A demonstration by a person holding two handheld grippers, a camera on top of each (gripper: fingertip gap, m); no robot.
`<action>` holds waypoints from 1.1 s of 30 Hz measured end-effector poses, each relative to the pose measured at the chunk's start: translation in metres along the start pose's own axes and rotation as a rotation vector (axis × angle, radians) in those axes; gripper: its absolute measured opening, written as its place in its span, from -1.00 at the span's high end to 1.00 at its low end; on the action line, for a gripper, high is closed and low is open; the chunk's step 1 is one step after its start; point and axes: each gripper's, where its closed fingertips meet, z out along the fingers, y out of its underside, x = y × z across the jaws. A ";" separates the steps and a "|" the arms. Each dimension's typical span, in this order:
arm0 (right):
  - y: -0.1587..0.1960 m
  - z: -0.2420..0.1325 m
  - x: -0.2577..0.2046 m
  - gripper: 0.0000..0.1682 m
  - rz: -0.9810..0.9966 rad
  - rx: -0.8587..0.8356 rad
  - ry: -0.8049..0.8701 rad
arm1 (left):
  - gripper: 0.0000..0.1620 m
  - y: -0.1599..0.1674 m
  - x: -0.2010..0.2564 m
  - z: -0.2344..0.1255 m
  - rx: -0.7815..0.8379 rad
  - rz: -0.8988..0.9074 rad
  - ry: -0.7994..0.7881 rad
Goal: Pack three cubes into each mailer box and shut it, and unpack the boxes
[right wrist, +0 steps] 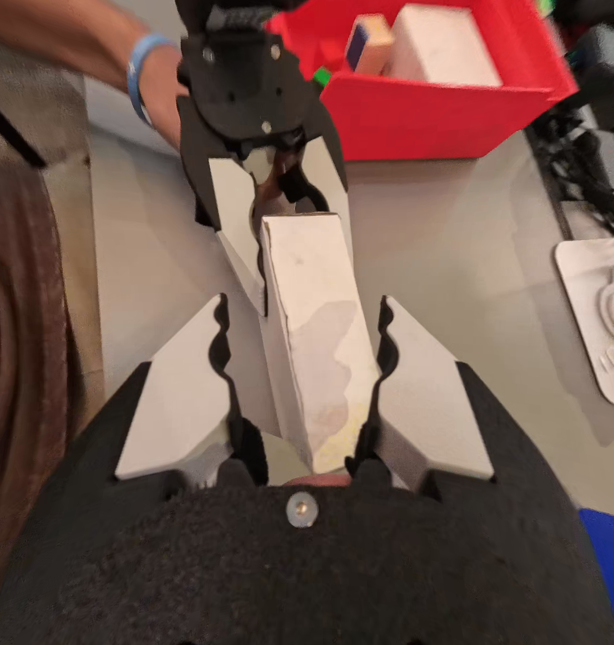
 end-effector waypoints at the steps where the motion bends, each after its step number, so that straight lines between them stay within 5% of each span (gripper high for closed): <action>1: 0.002 0.009 0.000 0.06 -0.020 -0.056 -0.037 | 0.09 0.000 0.000 0.000 -0.001 0.002 0.002; 8: 0.015 0.033 0.003 0.28 0.010 -0.250 -0.302 | 0.10 0.000 -0.001 0.000 0.002 0.004 0.007; 25: 0.008 0.023 0.005 0.35 0.287 -0.195 -0.667 | 0.15 0.000 -0.001 0.001 0.019 0.057 0.007; 33: 0.014 0.019 0.007 0.26 0.156 -0.253 -0.481 | 0.14 0.002 -0.001 0.002 -0.015 0.031 0.015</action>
